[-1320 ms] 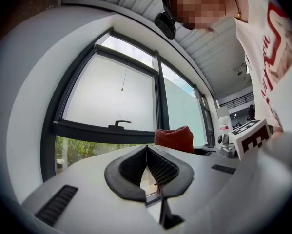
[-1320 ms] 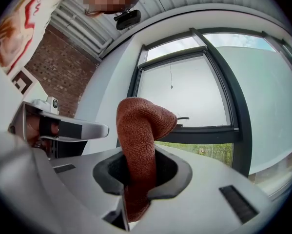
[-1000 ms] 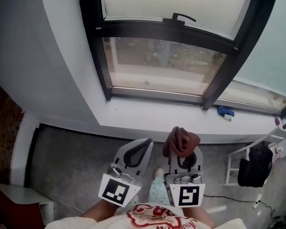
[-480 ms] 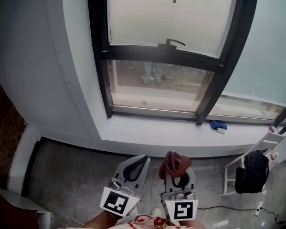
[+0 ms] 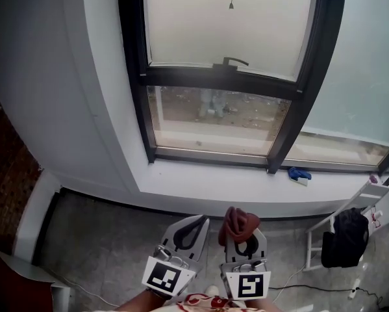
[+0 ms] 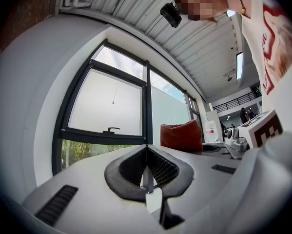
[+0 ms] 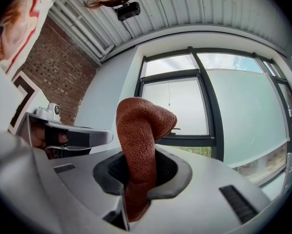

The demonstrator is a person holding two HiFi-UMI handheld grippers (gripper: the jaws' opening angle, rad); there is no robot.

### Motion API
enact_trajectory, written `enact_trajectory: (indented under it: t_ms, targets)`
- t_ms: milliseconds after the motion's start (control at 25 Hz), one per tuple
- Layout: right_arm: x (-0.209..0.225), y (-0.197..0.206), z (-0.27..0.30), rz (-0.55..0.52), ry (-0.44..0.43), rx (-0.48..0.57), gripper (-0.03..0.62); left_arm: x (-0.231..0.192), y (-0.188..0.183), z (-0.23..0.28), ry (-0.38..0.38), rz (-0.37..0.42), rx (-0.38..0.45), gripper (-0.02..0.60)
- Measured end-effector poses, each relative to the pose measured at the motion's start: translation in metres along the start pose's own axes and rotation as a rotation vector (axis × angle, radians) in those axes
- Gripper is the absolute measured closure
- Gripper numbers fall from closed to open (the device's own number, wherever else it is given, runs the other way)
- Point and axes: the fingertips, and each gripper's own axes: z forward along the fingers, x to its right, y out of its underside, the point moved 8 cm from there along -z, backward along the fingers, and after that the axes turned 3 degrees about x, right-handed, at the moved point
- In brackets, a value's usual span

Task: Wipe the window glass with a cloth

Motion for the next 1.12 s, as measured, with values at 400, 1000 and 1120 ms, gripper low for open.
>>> enact_trajectory:
  t_ms: [400, 1000, 1120]
  targets:
    - [0.008, -0.002, 0.002, -0.012, -0.028, -0.004, 0.510, 0.005, 0.000, 0.014, 0.018, -0.017, -0.005, 0.560]
    - [0.028, -0.001, -0.003, -0.001, -0.014, 0.011, 0.510, 0.019, 0.004, 0.027, 0.028, -0.023, -0.002, 0.560]
    - [0.033, -0.002, -0.002, 0.001, -0.006, 0.013, 0.511, 0.020, 0.003, 0.030, 0.030, -0.024, -0.003, 0.560]
